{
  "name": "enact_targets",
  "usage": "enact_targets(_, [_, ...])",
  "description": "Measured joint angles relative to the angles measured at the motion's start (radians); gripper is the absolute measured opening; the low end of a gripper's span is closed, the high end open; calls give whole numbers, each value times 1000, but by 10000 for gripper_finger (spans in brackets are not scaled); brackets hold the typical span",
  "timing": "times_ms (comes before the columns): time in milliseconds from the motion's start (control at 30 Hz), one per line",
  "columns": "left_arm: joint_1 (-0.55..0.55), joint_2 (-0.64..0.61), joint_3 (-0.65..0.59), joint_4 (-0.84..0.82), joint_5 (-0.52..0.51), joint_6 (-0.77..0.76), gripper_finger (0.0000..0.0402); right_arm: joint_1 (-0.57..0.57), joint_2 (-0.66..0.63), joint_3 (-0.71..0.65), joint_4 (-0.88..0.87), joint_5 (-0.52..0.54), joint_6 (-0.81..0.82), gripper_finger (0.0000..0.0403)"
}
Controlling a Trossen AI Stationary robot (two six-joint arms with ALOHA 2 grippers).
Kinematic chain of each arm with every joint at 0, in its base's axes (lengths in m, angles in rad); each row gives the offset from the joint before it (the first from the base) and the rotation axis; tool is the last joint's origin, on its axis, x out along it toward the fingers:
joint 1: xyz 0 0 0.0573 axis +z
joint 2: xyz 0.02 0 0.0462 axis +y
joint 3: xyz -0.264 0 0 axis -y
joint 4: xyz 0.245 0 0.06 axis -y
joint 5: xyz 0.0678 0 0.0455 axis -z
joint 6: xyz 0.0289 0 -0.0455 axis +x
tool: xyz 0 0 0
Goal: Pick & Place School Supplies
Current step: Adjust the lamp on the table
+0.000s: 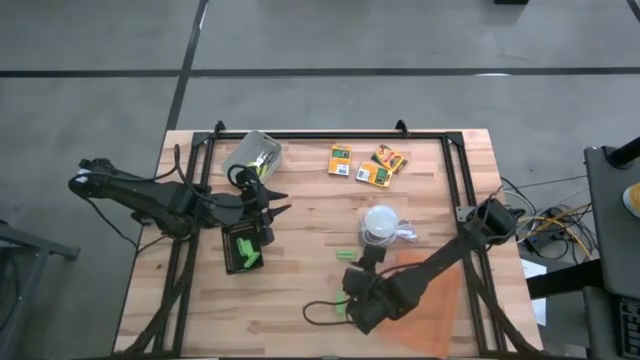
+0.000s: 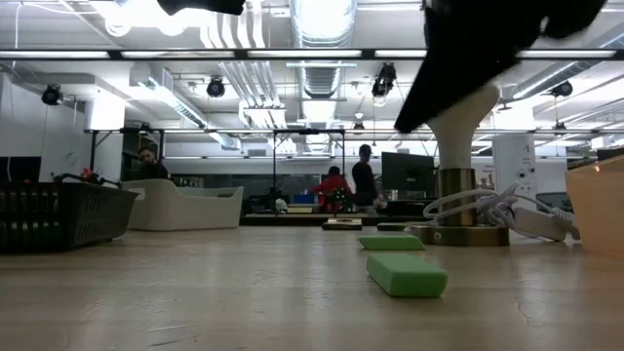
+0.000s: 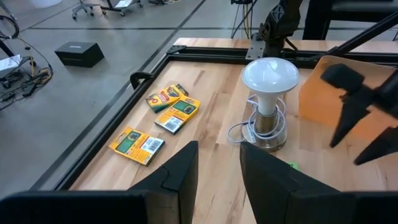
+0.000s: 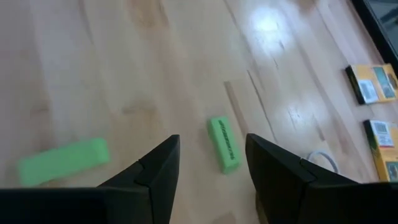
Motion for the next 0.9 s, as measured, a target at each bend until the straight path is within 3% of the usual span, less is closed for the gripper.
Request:
enact_targets(200, [0, 0, 0, 0, 0, 0, 124, 32, -93, 21, -71, 10, 303, 172])
enact_targets(400, [0, 0, 0, -2, 0, 3, 124, 148, -128, 10, -203, 196, 772, 167])
enact_targets(533, [0, 0, 0, -3, 0, 17, 124, 171, -102, -16, -291, 192, 1031, 167])
enact_targets(900, [1, 0, 0, -6, 0, 22, 124, 117, 25, -30, -414, 116, 1063, 166])
